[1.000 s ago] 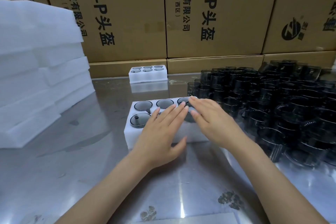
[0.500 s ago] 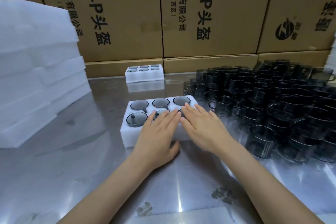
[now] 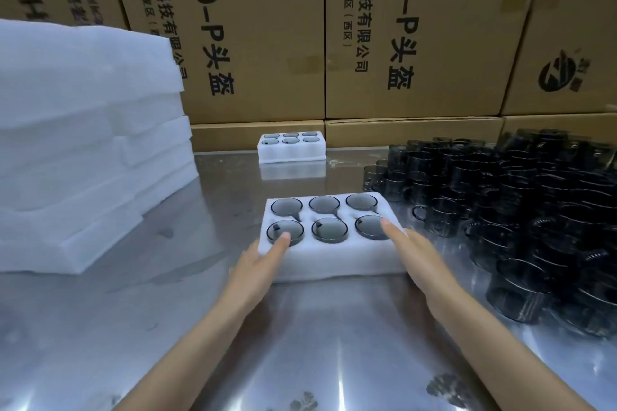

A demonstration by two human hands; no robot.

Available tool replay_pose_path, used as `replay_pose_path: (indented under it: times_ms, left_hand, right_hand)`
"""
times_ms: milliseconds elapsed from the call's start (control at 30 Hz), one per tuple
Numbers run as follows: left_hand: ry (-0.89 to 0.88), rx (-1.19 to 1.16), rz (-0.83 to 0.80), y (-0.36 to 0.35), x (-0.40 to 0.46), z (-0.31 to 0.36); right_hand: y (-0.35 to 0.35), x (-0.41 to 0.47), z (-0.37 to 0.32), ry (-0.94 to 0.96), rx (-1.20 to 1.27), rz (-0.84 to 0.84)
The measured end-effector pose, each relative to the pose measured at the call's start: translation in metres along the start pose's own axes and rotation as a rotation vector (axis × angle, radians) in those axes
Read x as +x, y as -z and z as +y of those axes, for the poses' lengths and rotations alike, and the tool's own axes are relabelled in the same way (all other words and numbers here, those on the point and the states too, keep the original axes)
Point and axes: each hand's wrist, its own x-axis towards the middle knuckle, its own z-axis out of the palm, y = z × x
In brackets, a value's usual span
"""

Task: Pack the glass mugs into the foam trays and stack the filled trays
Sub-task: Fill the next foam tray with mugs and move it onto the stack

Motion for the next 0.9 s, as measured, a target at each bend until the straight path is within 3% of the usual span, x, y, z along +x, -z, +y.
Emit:
replay_pose_path:
  times_ms: [133,233,467,600,700,833,900]
  left_hand:
    - [-0.049,-0.346,0.092,0.0,0.023,0.007]
    - [-0.061,-0.471,0.145,-0.001,0.048,0.011]
    - [-0.117,-0.568,0.255,0.006,0.116,0.005]
    - [-0.133,-0.56,0.147,0.011,0.155,-0.006]
    - [-0.126,-0.301,0.126,0.004,0.174,-0.014]
    - [-0.167,0.496,0.034,-0.01,0.18,-0.032]
    - [-0.178,0.694,-0.005,-0.012,0.181,-0.033]
  right_hand:
    - [-0.009,0.014,-0.001,0.025,0.43,-0.19]
    - [-0.032,0.037,-0.006,-0.133,0.769,-0.199]
    - [-0.089,0.112,-0.02,-0.305,0.888,-0.036]
    - [-0.102,0.171,-0.029,-0.282,0.868,0.017]
    - [-0.109,0.219,-0.042,-0.228,0.867,0.014]
    - [-0.126,0.288,-0.07,-0.163,0.87,0.013]
    - [-0.138,0.318,-0.086,-0.155,0.861,0.029]
